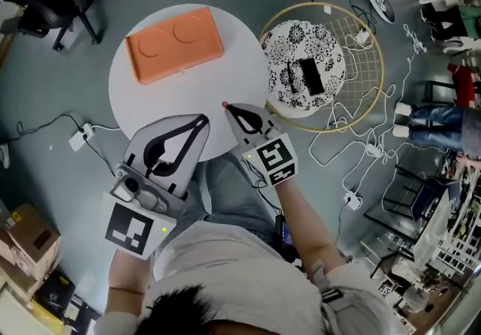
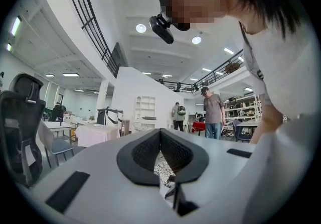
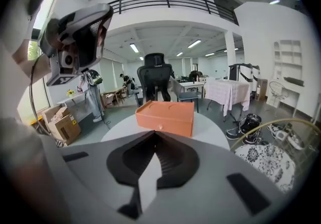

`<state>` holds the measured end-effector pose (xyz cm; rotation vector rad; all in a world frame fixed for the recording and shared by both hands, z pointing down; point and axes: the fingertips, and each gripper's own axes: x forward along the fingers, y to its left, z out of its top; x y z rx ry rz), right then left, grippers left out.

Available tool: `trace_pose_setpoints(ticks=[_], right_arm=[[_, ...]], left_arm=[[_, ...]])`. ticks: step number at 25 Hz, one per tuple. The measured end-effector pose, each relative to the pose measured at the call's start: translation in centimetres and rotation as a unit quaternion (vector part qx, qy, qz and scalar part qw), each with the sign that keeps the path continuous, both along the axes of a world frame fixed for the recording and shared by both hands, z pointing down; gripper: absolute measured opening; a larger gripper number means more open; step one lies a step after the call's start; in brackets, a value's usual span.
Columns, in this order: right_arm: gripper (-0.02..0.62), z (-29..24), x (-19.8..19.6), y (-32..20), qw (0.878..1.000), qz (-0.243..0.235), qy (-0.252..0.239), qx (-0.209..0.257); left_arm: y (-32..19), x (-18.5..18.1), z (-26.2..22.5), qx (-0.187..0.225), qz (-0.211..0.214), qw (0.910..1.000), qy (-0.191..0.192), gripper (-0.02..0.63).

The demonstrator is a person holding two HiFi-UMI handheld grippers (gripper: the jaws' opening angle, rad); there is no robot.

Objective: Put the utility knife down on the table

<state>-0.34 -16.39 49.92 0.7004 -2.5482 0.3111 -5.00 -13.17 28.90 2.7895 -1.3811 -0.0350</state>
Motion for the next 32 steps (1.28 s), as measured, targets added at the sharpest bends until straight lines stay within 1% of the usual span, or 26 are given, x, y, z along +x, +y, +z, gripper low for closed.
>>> trace_pose_setpoints(ticks=[4, 8, 12, 18, 25, 29, 32], right_arm=[[0.009, -4.7, 0.0, 1.1, 0.999, 0.018, -0.039, 0.032], [0.009, -9.2, 0.4, 2.3, 0.994, 0.037, -0.074, 0.066], [0.009, -13.6, 0.7, 3.4, 0.988, 0.055, -0.104, 0.102], [0.009, -18.6, 1.6, 6.0, 0.976, 0.086, -0.143, 0.139], [0.009, -22.9, 2.7, 9.4, 0.962, 0.121, -0.164, 0.181], [0.009, -24.5, 4.5, 12.5, 0.954, 0.136, -0.175, 0.200], [0.009, -24.9, 5.2, 14.1, 0.951, 0.144, -0.178, 0.209]], left_arm=[[1.0, 0.7, -1.0, 0.010, 0.025, 0.9996, -0.001, 0.009], [1.9, 1.8, -1.9, 0.021, 0.052, 0.9984, -0.002, 0.009], [2.5, 2.6, -2.8, 0.032, 0.082, 0.9961, 0.000, 0.009], [3.9, 3.8, -3.4, 0.042, 0.121, 0.9917, 0.004, 0.009], [5.9, 5.4, -4.4, 0.056, 0.173, 0.9833, 0.003, 0.011], [8.3, 7.2, -4.6, 0.062, 0.192, 0.9794, 0.000, 0.009], [9.9, 7.9, -4.5, 0.064, 0.203, 0.9771, -0.004, 0.009]])
